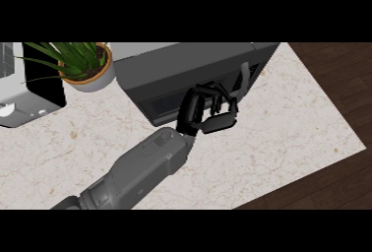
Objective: Pick up the milk, place it into the microwave and close the microwave
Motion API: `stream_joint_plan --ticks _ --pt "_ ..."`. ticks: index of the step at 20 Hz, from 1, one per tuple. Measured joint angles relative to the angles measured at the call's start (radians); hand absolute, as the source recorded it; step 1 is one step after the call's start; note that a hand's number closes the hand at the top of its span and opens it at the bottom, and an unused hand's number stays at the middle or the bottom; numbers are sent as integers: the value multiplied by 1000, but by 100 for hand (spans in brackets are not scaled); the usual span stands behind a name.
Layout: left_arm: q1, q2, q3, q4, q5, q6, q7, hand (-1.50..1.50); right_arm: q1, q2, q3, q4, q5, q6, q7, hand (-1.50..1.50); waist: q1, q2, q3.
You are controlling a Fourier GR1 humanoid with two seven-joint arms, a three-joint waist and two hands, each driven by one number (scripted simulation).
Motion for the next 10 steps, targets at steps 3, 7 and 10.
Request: stream_joint_plan --ticks 3,7,10 --pt "-3 0 -5 3 12 0 -11 150 -13 -19 -15 20 0 4 -1 -150 0 1 1" --pt "-10 0 -15 7 26 -5 -21 150 -27 -36 -24 55 -17 20 0 -150 4 4 3" --pt "-14 0 -23 10 35 -4 -31 150 -38 -42 -28 82 -35 31 -1 -150 5 5 4"
